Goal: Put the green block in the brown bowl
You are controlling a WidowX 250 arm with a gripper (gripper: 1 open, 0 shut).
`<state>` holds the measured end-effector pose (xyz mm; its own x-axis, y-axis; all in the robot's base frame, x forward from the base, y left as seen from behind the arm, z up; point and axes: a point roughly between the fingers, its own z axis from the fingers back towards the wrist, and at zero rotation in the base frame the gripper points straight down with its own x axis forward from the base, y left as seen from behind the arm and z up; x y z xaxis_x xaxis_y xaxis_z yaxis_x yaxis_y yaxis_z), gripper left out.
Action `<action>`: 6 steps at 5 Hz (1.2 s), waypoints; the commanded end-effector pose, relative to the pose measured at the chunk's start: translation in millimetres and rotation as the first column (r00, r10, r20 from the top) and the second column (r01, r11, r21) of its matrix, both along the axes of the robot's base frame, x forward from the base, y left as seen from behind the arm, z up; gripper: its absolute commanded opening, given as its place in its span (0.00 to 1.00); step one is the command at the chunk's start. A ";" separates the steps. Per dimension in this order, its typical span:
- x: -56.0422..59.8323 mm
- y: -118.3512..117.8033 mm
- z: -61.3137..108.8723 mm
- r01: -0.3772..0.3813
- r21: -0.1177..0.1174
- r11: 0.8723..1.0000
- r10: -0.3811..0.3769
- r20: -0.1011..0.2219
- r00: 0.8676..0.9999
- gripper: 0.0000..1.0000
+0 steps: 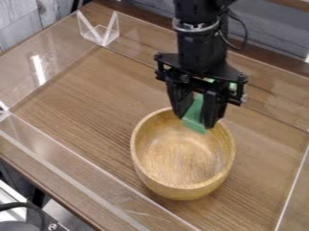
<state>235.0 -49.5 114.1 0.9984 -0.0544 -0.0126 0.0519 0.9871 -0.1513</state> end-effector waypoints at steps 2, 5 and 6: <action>17.1 4.0 7.6 0.009 -0.011 1.000 -0.008 0.076 0.997 0.00; 30.2 10.0 4.9 0.035 -0.015 0.999 -0.033 0.118 0.993 0.00; 33.8 11.8 5.3 0.043 -0.016 0.999 -0.041 0.131 0.990 0.00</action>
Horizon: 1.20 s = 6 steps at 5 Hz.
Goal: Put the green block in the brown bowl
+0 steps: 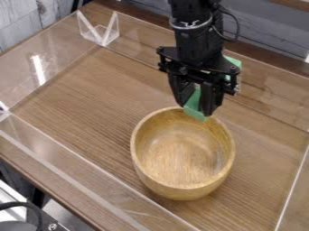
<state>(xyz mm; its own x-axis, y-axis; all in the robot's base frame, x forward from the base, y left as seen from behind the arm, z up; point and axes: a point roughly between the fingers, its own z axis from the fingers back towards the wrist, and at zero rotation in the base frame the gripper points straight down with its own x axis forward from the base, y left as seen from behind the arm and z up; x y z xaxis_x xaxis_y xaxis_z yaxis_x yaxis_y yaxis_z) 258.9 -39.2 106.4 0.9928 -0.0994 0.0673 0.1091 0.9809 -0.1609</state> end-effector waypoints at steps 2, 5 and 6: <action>5.5 6.3 14.6 0.010 -0.007 1.000 -0.009 0.067 0.998 0.00; -2.2 6.7 15.2 0.036 -0.008 0.999 -0.035 0.093 0.995 0.00; -4.2 6.2 15.2 0.043 -0.008 0.999 -0.042 0.101 0.994 0.00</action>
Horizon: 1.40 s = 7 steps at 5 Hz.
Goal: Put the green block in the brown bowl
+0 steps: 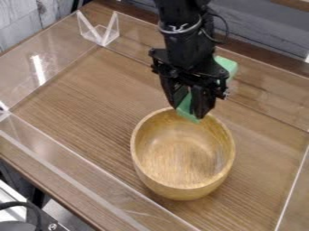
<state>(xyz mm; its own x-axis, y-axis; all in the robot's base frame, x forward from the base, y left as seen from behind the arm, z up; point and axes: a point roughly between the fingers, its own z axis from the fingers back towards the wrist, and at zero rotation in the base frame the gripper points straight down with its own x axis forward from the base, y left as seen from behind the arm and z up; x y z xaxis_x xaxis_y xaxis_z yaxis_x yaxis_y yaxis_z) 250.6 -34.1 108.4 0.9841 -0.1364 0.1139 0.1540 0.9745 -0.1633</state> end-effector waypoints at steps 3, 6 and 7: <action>-0.9 -5.0 12.0 0.030 -0.002 1.000 -0.030 0.076 0.997 0.00; -2.8 -12.9 10.8 0.057 -0.002 0.998 -0.057 0.091 0.994 0.00; -1.9 -12.8 9.8 0.061 -0.003 0.998 -0.060 0.094 0.994 0.00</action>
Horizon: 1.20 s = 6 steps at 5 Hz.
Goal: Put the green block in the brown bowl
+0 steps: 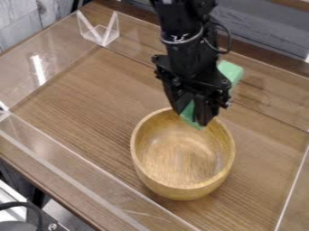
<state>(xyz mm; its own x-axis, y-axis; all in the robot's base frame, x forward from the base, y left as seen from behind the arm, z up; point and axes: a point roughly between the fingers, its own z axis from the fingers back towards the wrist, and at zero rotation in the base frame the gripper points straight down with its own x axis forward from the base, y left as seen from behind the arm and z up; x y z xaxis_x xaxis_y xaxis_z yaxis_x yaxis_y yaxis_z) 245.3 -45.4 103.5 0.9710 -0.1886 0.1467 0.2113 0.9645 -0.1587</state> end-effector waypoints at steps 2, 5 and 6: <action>5.8 1.0 14.2 0.010 -0.009 1.000 -0.009 0.065 0.998 0.00; 10.0 5.8 13.0 0.011 -0.013 1.000 -0.010 0.070 0.997 0.00; 11.2 6.7 12.8 0.012 -0.014 1.000 -0.011 0.073 0.997 0.00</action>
